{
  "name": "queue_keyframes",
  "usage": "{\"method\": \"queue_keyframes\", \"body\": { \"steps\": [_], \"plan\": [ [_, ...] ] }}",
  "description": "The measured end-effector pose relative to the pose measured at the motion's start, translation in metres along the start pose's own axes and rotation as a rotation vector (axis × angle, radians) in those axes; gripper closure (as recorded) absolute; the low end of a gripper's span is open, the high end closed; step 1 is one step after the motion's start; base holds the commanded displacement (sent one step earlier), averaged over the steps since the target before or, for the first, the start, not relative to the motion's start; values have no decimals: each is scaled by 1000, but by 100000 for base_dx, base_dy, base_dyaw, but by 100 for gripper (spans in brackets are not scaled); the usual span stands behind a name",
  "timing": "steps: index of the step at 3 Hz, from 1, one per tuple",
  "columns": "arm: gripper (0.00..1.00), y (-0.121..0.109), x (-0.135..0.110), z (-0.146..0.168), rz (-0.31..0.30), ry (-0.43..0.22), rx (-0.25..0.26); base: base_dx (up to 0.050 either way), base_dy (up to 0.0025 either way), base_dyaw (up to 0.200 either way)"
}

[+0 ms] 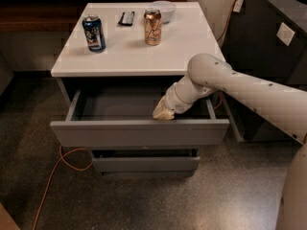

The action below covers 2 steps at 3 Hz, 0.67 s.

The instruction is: Open top drawer

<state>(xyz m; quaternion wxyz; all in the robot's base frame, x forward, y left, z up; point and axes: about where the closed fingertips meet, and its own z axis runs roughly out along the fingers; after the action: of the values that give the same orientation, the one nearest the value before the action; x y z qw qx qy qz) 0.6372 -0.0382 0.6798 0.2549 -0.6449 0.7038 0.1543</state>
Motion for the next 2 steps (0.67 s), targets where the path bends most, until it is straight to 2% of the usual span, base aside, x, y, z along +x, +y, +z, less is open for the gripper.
{"method": "queue_keyframes", "body": {
  "steps": [2],
  "plan": [
    [100, 30, -13, -3, -14, -24, -39, 0, 0, 0]
  ]
}}
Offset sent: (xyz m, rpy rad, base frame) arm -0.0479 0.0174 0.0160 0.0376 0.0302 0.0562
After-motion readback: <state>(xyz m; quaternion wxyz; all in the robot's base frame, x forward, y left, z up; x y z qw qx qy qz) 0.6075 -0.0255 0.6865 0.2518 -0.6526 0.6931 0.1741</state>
